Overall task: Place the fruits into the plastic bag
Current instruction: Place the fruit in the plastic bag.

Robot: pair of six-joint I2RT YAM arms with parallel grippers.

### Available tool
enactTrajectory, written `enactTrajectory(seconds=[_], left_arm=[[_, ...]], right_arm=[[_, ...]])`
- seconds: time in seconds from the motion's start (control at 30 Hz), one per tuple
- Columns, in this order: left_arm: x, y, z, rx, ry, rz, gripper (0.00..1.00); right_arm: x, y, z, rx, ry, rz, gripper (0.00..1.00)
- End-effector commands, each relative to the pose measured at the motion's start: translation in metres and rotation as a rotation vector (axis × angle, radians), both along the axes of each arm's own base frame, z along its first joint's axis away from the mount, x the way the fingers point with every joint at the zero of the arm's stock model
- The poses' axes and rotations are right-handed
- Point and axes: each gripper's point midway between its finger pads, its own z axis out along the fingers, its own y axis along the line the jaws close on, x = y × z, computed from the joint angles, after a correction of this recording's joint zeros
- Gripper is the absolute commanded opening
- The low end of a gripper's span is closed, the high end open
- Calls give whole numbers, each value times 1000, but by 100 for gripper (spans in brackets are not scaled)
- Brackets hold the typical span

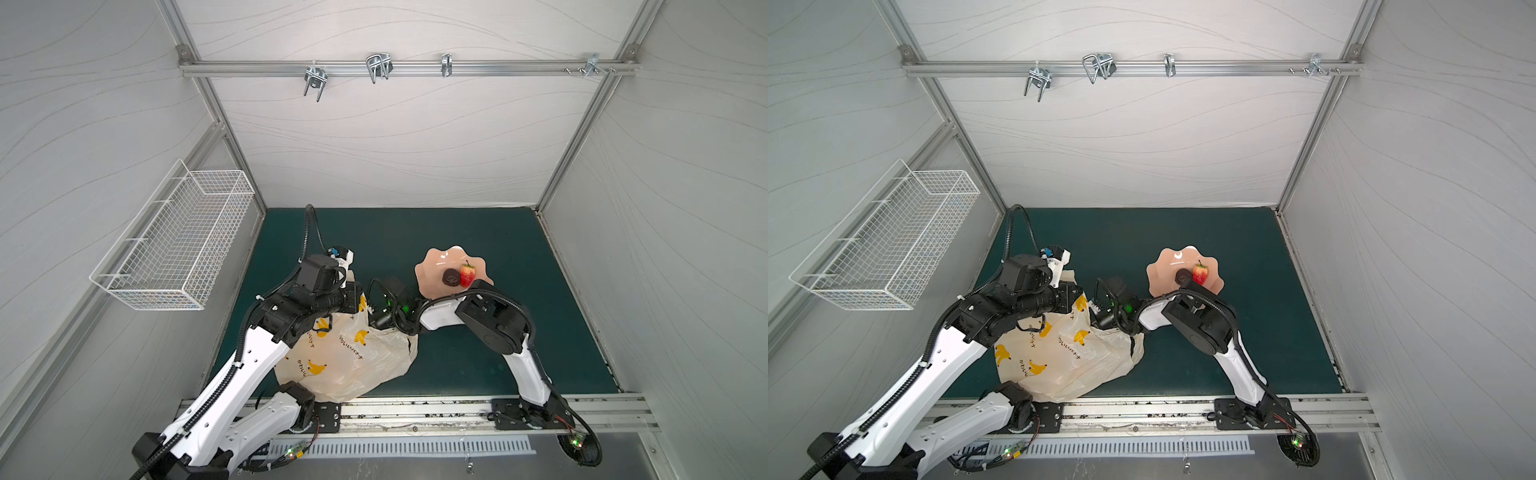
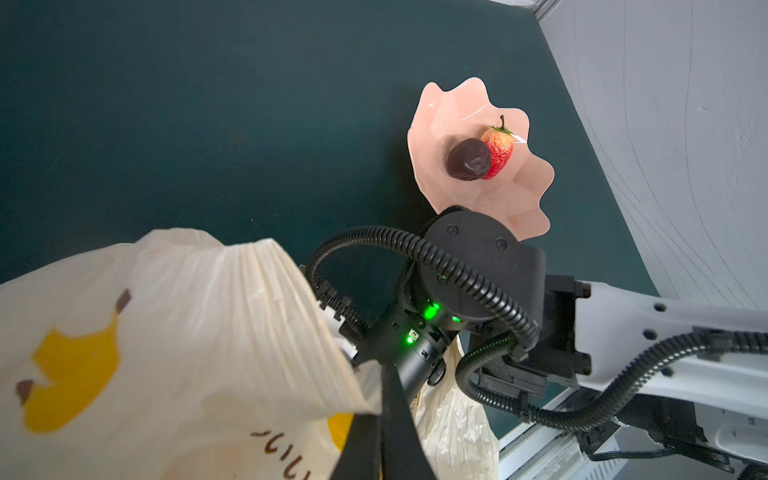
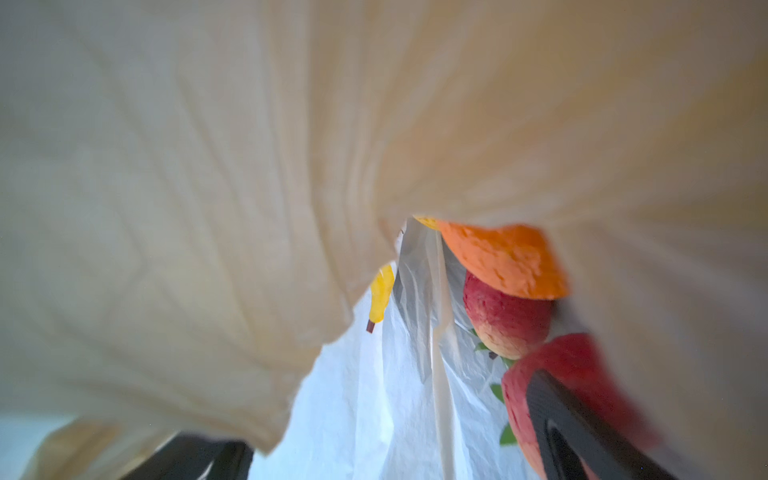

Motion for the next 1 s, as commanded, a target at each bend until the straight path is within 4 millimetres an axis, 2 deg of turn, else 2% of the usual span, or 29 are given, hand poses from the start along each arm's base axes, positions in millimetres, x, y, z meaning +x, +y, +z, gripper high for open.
enactTrajectory(seconds=[0.0, 0.13, 0.37, 0.97], left_arm=[[3, 1, 10, -12, -35, 13, 0], [4, 0, 8, -14, -30, 11, 0], [8, -5, 16, -32, -43, -2, 0], [25, -28, 55, -82, -97, -78, 0]], right_arm=[[8, -12, 16, 2, -37, -5, 99], [22, -25, 20, -15, -70, -43, 99], [42, -43, 33, -31, -129, -98, 99], [93, -114, 76, -123, -293, -281, 99]])
